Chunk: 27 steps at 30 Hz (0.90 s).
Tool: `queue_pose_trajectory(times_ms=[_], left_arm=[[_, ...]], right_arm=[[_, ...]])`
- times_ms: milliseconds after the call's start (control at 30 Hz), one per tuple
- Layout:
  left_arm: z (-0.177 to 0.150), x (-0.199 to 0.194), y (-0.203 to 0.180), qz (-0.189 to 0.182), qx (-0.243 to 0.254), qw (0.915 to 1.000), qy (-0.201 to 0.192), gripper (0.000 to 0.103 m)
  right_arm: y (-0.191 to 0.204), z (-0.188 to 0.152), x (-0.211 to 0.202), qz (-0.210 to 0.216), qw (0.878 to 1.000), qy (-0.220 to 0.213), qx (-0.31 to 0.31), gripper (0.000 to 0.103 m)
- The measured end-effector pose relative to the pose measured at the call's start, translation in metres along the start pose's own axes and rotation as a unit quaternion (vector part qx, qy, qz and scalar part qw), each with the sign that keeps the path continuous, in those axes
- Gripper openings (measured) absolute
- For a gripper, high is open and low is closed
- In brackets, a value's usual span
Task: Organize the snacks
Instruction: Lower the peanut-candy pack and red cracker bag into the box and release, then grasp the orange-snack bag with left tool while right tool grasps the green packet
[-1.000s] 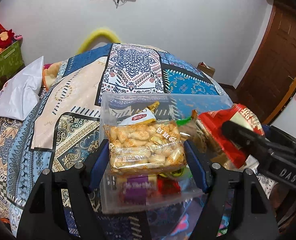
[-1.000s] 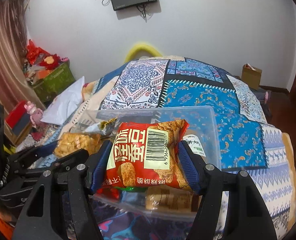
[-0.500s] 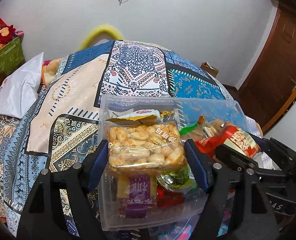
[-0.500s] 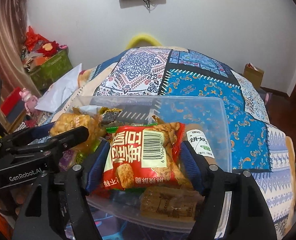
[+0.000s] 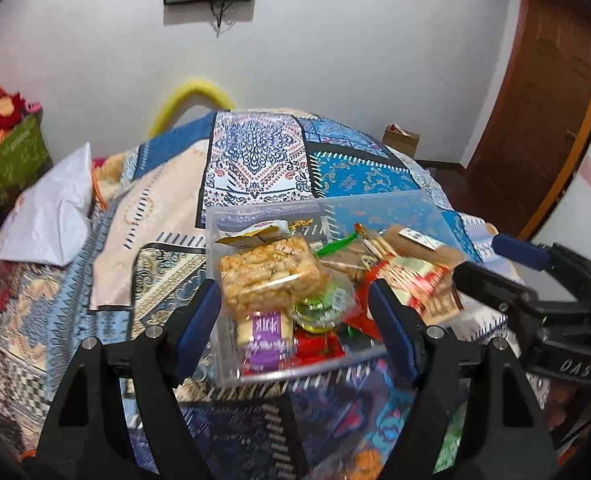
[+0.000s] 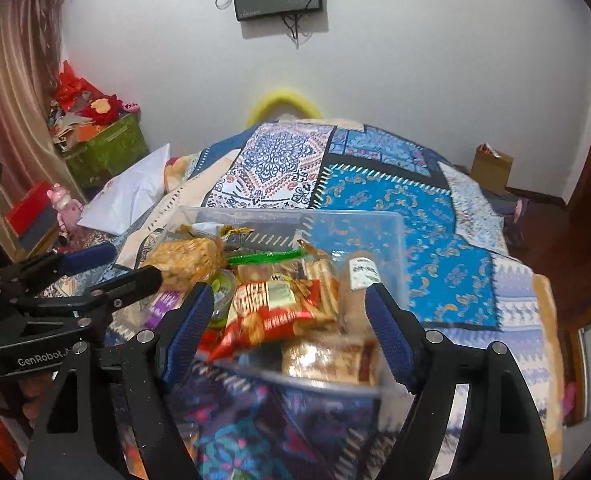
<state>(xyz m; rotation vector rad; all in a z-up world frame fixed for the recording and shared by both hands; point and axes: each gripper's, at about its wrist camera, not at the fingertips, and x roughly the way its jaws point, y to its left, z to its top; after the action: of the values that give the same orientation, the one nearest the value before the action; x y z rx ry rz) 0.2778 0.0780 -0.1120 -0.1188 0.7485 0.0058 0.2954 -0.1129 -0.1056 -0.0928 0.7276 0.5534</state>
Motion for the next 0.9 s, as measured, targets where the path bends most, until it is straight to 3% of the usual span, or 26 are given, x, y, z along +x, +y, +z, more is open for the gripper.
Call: queue_pose_trajectory(times_ms=[433,700,900], left_arm=[[-0.068,-0.038,-0.017,-0.015,0.006,0.9987,0.049,0.076],[-0.114,-0.035,-0.014,-0.034,-0.008,0.9944,0.1,0.076],[-0.134,-0.036,-0.012,-0.038,-0.015,0.9925,0.115,0.076]], right_arm=[[-0.002,-0.06,-0.04,-0.013,1.0,0.026,0.002,0.076],[0.004,-0.117,-0.026,-0.008,0.996,0.089,0.004,0.076],[0.009,-0.14,-0.008,0.009,0.992,0.124,0.014,0.076]])
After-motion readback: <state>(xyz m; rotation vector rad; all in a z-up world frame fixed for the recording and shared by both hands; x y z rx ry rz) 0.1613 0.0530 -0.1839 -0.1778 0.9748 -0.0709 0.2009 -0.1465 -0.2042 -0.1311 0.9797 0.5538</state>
